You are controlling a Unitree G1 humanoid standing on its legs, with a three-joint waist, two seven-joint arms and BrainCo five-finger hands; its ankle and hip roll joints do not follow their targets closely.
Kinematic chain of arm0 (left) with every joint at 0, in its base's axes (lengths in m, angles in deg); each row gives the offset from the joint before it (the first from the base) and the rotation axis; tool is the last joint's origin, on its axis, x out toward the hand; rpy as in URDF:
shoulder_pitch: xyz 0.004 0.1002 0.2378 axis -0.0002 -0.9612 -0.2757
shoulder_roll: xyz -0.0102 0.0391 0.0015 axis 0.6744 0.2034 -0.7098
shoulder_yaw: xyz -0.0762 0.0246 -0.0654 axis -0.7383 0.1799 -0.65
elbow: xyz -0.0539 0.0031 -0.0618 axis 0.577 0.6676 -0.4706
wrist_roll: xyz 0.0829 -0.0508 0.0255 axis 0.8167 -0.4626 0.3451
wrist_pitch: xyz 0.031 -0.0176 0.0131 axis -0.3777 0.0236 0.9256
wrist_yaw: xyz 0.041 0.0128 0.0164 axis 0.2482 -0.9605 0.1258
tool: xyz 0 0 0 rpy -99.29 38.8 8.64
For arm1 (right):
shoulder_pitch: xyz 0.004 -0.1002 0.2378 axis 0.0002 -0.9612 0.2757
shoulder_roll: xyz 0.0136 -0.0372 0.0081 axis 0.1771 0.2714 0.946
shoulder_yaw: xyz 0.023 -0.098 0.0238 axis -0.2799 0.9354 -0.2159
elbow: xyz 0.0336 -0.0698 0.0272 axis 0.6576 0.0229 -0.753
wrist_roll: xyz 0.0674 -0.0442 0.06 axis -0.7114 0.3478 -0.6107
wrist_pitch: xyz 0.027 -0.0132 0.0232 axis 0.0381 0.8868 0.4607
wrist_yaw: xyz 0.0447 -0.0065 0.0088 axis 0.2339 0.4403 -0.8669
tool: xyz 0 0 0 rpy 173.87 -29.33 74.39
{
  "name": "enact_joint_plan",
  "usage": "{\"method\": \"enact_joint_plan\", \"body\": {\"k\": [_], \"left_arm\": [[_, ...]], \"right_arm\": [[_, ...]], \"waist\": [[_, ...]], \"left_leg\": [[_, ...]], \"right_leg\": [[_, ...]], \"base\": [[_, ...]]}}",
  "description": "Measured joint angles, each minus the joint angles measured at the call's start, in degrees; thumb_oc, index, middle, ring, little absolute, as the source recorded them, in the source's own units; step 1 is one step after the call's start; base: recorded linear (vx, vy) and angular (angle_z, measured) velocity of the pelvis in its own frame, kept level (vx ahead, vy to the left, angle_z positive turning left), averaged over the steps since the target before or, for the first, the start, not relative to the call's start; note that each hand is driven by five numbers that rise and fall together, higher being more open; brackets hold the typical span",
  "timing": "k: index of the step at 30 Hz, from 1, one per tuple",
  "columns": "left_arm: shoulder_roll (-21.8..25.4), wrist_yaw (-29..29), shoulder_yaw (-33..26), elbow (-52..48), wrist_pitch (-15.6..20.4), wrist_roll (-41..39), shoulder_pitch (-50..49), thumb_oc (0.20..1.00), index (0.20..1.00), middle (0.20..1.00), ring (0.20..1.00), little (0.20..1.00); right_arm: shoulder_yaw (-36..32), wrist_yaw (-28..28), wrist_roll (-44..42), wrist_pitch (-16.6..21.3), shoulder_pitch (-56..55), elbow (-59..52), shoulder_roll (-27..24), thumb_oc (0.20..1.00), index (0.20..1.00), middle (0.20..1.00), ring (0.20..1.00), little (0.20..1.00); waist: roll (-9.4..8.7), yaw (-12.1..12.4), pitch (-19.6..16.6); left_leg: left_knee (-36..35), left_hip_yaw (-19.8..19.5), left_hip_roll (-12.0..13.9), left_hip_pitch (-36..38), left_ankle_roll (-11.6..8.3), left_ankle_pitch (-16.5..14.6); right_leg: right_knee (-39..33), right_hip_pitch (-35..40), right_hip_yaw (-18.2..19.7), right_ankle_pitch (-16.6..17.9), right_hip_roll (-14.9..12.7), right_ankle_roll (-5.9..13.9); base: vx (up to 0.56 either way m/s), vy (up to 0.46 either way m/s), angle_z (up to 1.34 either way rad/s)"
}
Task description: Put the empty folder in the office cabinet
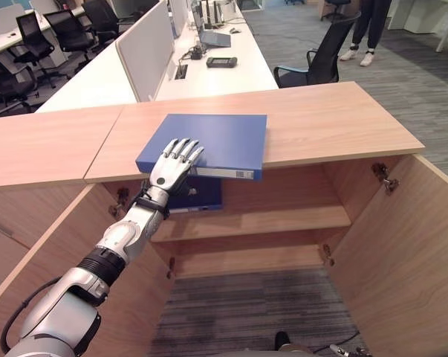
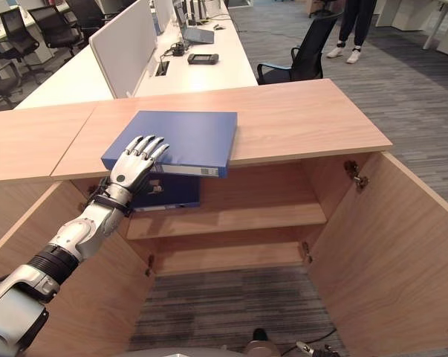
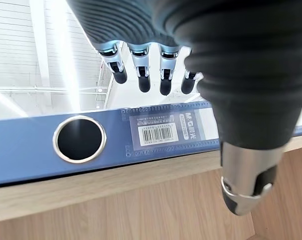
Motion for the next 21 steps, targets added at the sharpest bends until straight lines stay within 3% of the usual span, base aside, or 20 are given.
{"method": "enact_joint_plan", "body": {"k": [21], "left_arm": [[-2.3,0.0,0.4,0.0,0.0,0.0,2.6,1.0,1.0,1.0,1.0,1.0]], "right_arm": [[0.1,0.0,0.0,0.0,-0.5,0.0,0.1,1.0,1.0,1.0,1.0,1.0]], "waist": [[0.18,-0.2,-1.9]], "left_leg": [[0.0,0.0,0.0,-0.1,0.01,0.0]], "right_leg": [[0.0,-0.2,0.1,0.0,0.0,-0.03]], "base": [[0.0,0.0,0.0]]}}
